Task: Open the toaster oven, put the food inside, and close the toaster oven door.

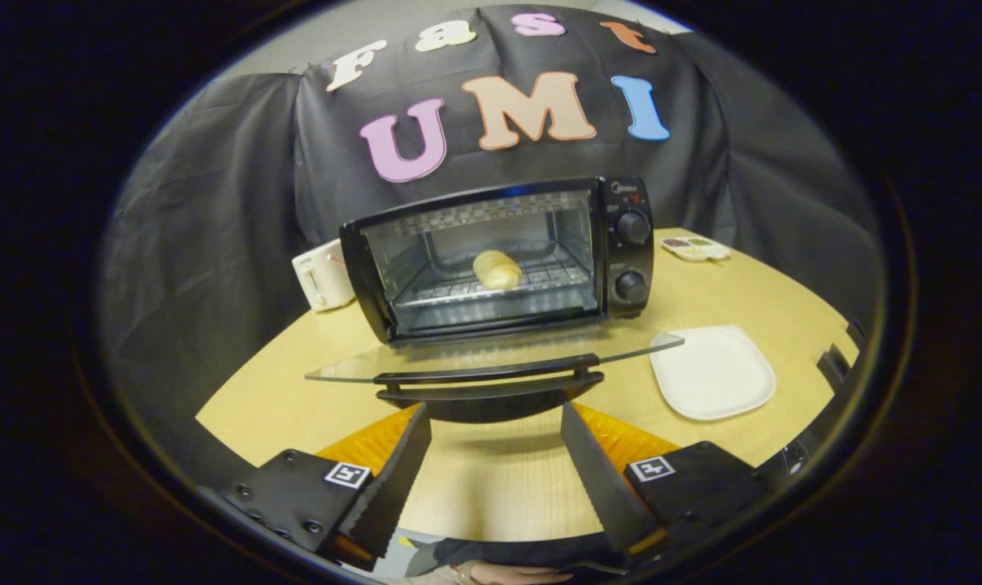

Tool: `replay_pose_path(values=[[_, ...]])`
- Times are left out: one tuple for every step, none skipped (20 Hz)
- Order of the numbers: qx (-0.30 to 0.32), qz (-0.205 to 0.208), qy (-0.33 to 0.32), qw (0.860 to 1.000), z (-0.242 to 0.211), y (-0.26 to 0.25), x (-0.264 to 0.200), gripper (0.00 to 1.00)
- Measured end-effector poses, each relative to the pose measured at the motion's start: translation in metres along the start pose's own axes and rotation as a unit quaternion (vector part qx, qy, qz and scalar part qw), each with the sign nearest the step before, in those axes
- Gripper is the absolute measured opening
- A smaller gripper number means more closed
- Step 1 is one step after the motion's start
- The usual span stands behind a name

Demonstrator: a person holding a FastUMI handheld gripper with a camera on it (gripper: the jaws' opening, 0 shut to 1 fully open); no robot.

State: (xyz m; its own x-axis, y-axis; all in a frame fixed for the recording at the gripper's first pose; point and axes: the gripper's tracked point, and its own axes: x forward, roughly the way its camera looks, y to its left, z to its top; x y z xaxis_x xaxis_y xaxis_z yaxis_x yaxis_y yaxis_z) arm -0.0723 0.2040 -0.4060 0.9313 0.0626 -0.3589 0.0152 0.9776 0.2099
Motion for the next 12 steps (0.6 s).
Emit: replay_pose_path(values=[[0.004, 0.005, -0.007, 1.0, 0.008, 0.003, 0.002, 1.0], [0.008, 0.01, -0.013, 1.0, 0.014, 0.006, 0.005, 1.0], [0.01, 0.015, -0.019, 1.0, 0.021, 0.01, 0.008, 1.0], [0.006, 0.013, -0.025, 1.0, 0.027, 0.011, 0.012, 1.0], [0.001, 0.013, -0.031, 0.999, 0.034, 0.013, 0.016, 1.0], [0.0, 0.016, -0.038, 0.999, 0.04, 0.017, 0.019, 1.0], [0.001, 0.022, -0.045, 0.999, 0.047, 0.022, 0.024, 0.99], [0.002, 0.025, -0.052, 0.998, 0.054, 0.025, 0.028, 0.99], [0.002, 0.027, -0.059, 0.998, 0.061, 0.027, 0.031, 0.99], [0.003, 0.029, -0.065, 0.997, 0.067, 0.029, 0.035, 0.99], [0.004, 0.031, -0.071, 0.997, 0.075, 0.032, 0.039, 0.99], [0.005, 0.031, -0.079, 0.996, 0.083, 0.032, 0.042, 0.99]])
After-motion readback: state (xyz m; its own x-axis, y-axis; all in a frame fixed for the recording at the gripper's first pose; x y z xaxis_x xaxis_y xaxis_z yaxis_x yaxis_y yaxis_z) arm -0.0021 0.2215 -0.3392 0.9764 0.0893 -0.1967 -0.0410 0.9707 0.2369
